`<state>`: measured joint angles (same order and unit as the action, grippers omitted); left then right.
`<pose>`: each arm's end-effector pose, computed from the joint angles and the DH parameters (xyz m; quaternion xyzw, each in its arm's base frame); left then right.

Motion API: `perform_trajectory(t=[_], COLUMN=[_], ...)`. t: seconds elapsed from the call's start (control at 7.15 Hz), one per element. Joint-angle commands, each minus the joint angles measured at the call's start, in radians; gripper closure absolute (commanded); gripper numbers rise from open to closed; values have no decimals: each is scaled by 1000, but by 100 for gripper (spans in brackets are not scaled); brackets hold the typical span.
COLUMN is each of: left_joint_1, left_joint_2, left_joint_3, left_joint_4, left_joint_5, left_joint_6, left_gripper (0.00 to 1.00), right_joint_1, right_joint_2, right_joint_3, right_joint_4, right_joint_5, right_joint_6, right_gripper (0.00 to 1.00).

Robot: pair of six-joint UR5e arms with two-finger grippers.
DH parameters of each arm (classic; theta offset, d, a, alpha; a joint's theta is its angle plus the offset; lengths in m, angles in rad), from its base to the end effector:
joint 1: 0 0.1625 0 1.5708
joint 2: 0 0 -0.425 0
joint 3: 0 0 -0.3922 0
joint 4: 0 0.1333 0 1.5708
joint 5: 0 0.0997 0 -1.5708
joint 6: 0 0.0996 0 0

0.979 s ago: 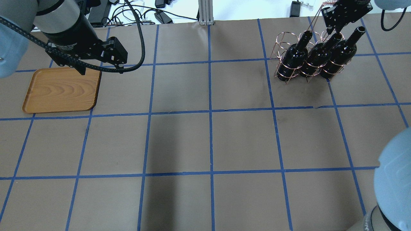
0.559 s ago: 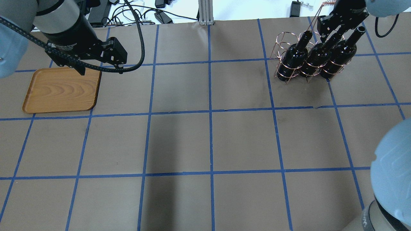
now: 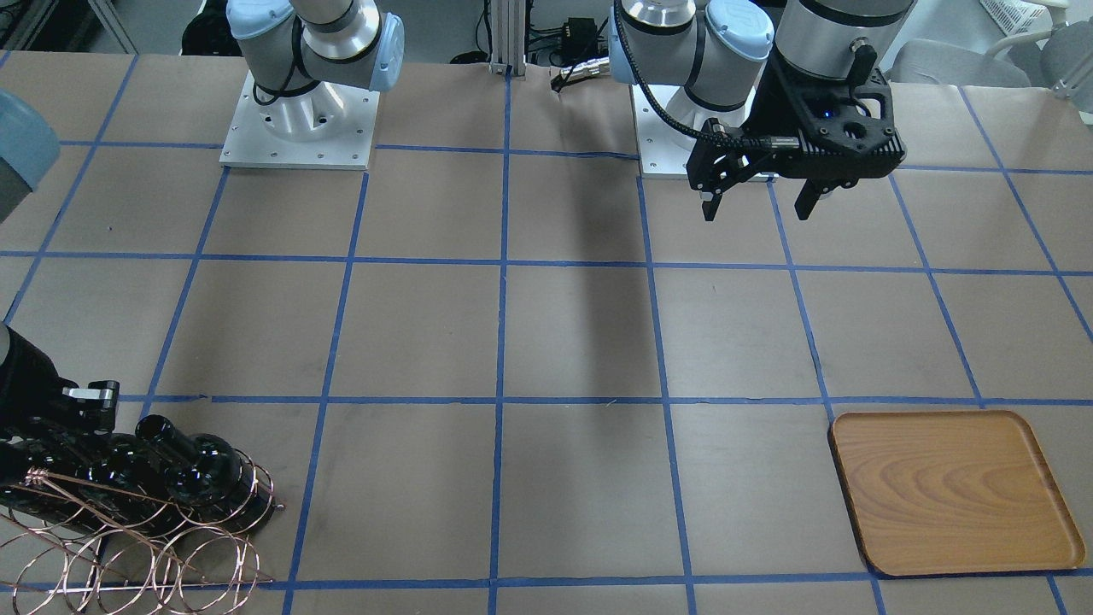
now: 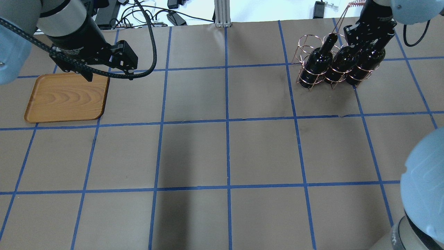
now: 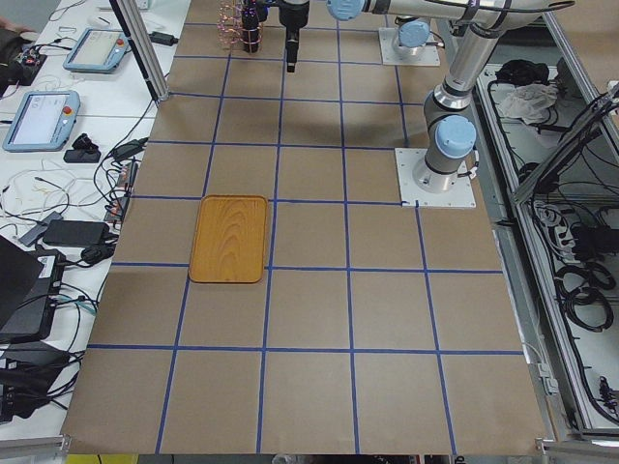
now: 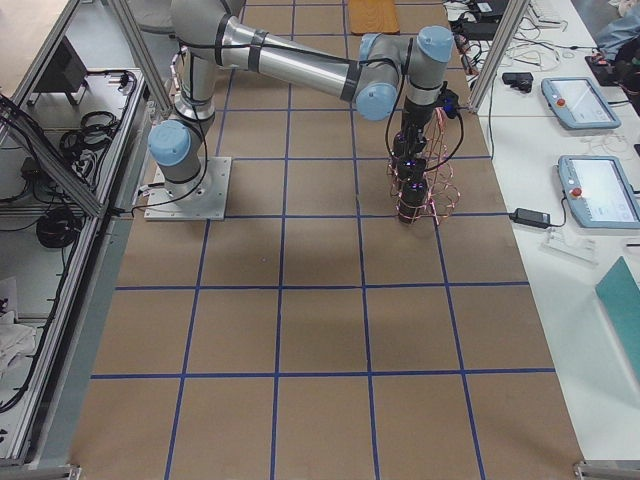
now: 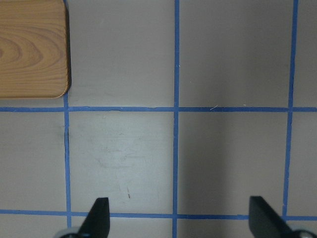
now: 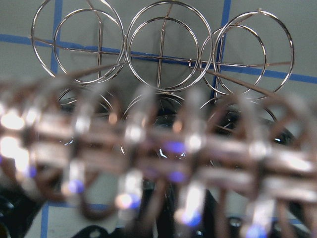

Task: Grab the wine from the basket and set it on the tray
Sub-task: 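Grasp the neck of the nearest dark wine bottle with the right gripper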

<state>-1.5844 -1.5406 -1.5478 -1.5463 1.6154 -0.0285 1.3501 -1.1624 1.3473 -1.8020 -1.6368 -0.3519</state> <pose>-0.1355 -0.4841 0.5167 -0.0083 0.9990 -0.0393 0.0215 -0.0205 -0.6703 0.3858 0.0647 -0.9971 0.0129 0.0382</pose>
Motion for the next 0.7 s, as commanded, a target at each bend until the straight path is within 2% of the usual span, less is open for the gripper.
perform_trajectory(t=[0.0, 0.14, 0.56], left_joint_1=[0, 6, 12], left_joint_2=[-1, -1, -6], left_joint_3=[0, 1, 2], left_joint_4=[0, 17, 17], left_joint_5=[1, 1, 3], left_joint_6=[1, -1, -1], left_gripper=[0, 0, 0], right_joint_1=[0, 0, 3], right_joint_2=[-16, -58, -230], right_joint_3=[-14, -23, -57], right_joint_4=[4, 9, 203], right_joint_5=[11, 8, 3], right_joint_6=[14, 21, 25], right_gripper=[81, 81, 80])
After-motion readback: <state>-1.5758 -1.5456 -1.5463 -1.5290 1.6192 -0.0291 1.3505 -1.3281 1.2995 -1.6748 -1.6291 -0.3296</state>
